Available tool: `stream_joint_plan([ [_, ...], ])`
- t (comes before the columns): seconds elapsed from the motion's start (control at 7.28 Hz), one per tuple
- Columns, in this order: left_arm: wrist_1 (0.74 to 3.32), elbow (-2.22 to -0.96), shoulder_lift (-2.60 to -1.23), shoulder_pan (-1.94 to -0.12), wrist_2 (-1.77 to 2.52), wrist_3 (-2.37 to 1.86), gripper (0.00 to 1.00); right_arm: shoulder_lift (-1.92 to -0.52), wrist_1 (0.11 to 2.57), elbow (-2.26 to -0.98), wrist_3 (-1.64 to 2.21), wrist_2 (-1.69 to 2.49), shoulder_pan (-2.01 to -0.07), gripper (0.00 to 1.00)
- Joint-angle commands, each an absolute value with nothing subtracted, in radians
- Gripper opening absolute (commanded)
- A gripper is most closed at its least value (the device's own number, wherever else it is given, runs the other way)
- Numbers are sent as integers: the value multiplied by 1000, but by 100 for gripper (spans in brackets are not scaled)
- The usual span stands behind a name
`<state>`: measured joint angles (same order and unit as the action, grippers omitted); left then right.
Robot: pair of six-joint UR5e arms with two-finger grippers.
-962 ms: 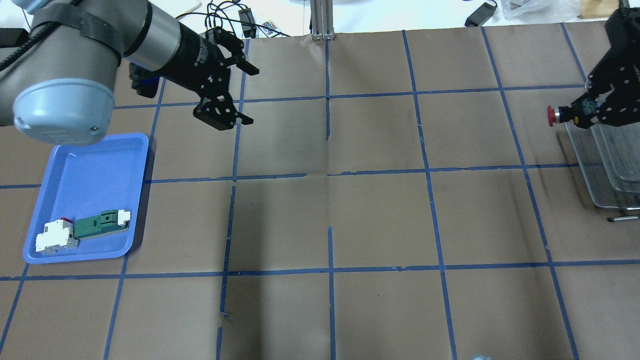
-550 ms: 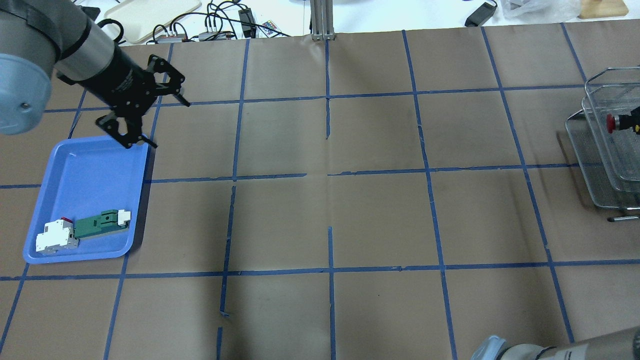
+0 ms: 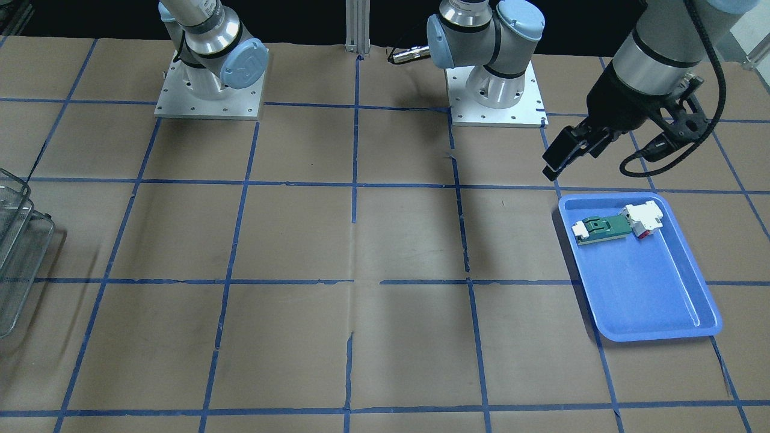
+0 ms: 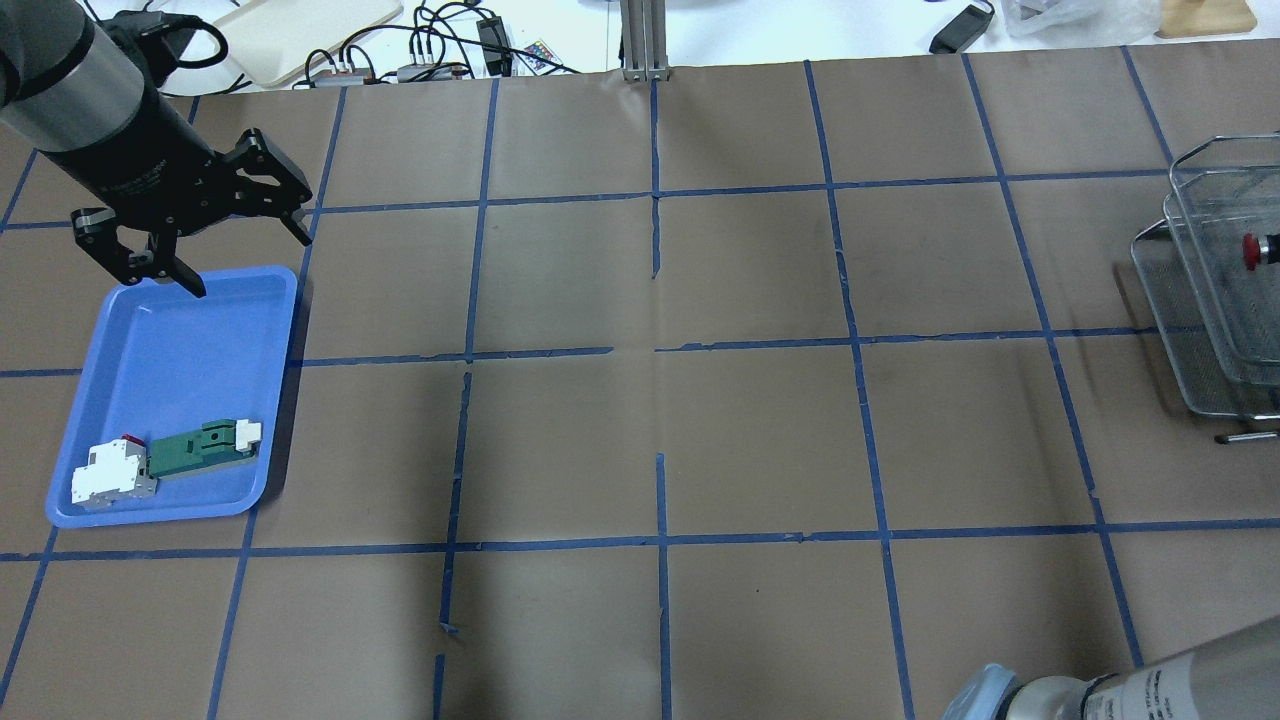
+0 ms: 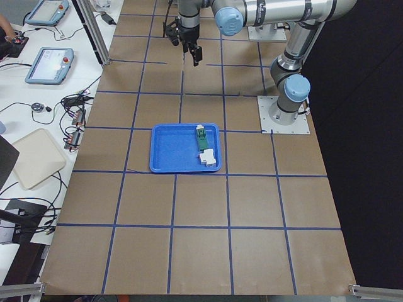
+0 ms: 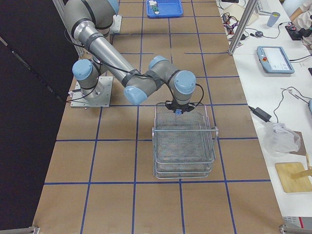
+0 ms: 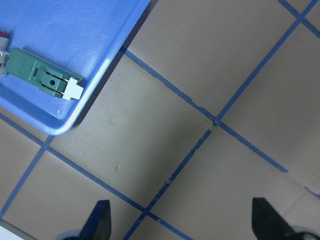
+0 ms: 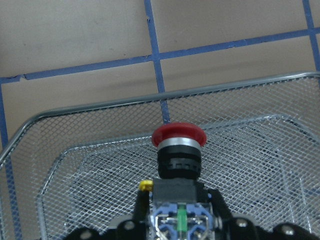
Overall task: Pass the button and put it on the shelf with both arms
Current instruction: 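Release the button on the rack shelf while the left arm returns over the tray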
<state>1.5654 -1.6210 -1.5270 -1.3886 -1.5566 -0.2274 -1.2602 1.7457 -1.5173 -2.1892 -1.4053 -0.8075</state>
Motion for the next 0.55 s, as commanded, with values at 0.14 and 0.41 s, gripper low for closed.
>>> stream_joint_plan([
  [0.14,1651,-1635,-1497,-1443,-1628,115,100,-1270,1747,-1516,-2183,-1410,-805,100],
  [0.41,1684,-1612,-1488,-1476,-1577,143,100,-1342,1727,-1522,-2114,-1407,-821,100],
])
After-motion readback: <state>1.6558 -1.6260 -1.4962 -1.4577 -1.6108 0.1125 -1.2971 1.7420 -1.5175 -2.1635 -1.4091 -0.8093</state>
